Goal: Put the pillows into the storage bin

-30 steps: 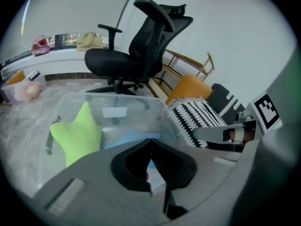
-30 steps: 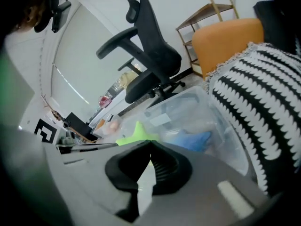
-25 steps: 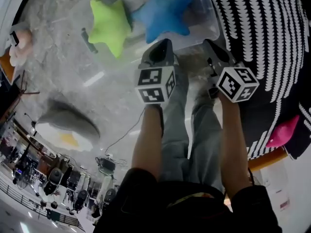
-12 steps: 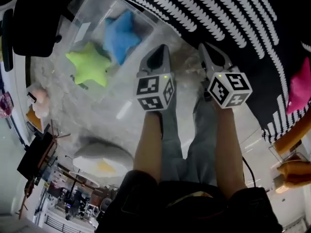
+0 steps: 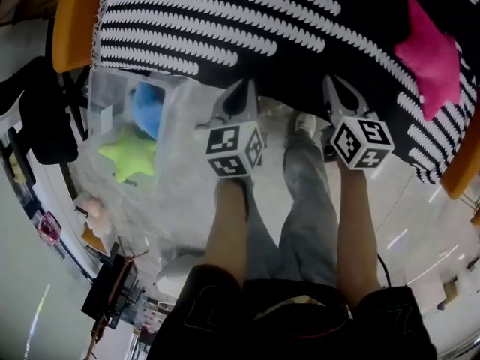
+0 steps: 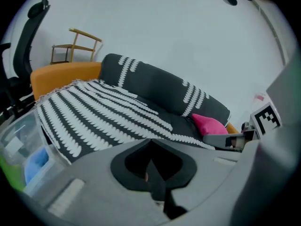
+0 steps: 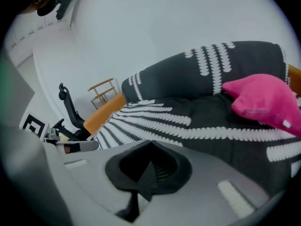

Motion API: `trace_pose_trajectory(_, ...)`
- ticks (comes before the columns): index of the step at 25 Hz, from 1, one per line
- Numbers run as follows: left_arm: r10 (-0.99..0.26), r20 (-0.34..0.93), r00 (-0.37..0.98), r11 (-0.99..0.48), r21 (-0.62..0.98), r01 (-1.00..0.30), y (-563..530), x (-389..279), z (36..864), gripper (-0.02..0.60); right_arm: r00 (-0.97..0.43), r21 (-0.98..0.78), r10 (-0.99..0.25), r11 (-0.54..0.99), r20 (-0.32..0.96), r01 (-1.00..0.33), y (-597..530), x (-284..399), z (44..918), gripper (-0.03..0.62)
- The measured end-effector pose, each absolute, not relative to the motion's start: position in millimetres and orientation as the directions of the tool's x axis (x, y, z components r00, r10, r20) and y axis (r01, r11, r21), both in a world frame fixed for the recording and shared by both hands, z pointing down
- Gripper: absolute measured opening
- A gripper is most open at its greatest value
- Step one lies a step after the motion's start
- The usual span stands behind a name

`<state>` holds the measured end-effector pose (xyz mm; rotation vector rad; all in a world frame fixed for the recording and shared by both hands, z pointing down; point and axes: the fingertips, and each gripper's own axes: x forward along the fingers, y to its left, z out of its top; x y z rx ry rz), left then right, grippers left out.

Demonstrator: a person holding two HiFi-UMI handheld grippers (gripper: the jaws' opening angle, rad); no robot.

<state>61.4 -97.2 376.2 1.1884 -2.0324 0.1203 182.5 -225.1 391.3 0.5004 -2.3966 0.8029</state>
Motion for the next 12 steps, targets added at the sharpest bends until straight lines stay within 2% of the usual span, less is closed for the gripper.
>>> trace_pose_trajectory(10,-0.743,0.661,-0.107,0.355,0.254,-0.899,-264,201,362,0.011,-0.709,-0.408,-0.344,0.631,0.615,-0.66,-369,352,388,0.003)
trace_pose_trajectory(12,-0.761,0.648,-0.028,0.216,0.212,-0.953,-304,213,353,0.012,-0.68,-0.422,-0.445,0.549,0.583,-0.721,-385,376,387,0.003)
